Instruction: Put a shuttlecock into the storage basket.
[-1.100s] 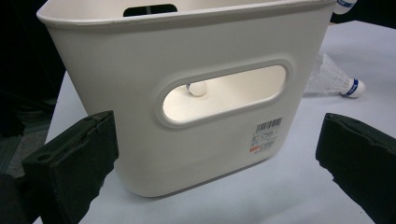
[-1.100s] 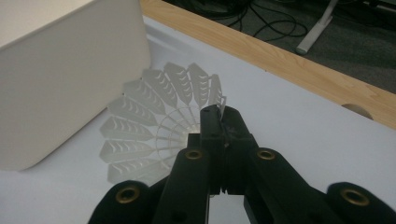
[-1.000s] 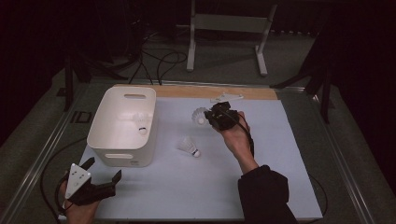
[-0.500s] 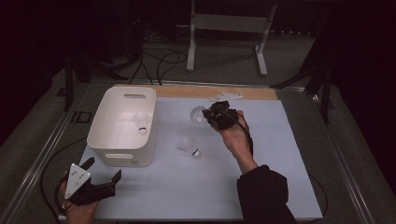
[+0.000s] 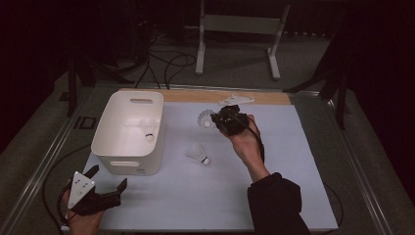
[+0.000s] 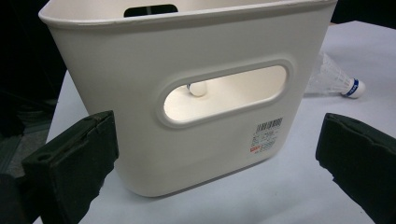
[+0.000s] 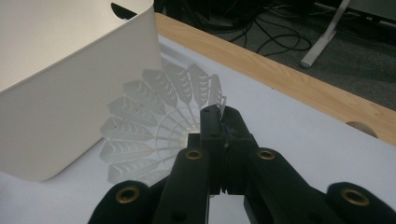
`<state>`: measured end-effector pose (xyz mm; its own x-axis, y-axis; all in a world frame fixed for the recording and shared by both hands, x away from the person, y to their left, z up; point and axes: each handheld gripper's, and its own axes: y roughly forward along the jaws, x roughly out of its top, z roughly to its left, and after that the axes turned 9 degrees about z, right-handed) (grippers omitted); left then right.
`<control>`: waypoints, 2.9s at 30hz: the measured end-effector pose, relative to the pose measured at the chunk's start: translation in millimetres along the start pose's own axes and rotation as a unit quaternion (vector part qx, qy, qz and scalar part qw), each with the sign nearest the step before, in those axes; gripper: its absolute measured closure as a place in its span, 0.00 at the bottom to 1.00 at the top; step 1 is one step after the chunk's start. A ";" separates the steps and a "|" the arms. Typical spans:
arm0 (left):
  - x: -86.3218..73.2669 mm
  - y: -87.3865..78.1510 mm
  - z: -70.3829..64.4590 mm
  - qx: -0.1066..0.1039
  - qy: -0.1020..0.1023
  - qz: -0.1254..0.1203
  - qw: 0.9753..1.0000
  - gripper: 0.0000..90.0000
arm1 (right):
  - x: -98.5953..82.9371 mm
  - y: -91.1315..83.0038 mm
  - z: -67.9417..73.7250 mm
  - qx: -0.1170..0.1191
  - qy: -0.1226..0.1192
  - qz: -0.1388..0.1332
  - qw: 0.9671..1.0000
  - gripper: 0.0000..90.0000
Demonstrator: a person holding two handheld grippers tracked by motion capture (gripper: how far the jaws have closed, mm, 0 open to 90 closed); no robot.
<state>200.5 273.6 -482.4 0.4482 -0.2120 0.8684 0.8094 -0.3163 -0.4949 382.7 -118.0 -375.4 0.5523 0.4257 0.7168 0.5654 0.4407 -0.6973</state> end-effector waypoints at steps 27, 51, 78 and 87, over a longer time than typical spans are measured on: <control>0.0 0.0 -0.1 0.000 0.000 -0.001 1.000 0.00 | 15.1 -7.7 8.0 0.007 -0.008 -0.021 1.000 0.99; -0.1 0.3 -0.1 0.000 0.000 0.000 1.000 0.00 | 22.5 -10.5 12.9 0.016 -0.006 -0.036 0.999 0.99; -0.1 0.0 0.0 0.001 0.000 -0.001 1.000 0.00 | 31.0 -17.9 26.7 0.026 -0.019 -0.052 0.998 0.99; -0.1 0.0 0.0 0.001 0.000 -0.001 1.000 0.00 | 32.8 -18.2 30.8 0.029 -0.023 -0.055 0.998 0.99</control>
<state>200.5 273.6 -482.5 0.4466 -0.2121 0.8692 0.8105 -0.3156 -0.4935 371.6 -87.7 -339.1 0.4587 0.4077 0.7896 0.5840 0.5314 -0.6136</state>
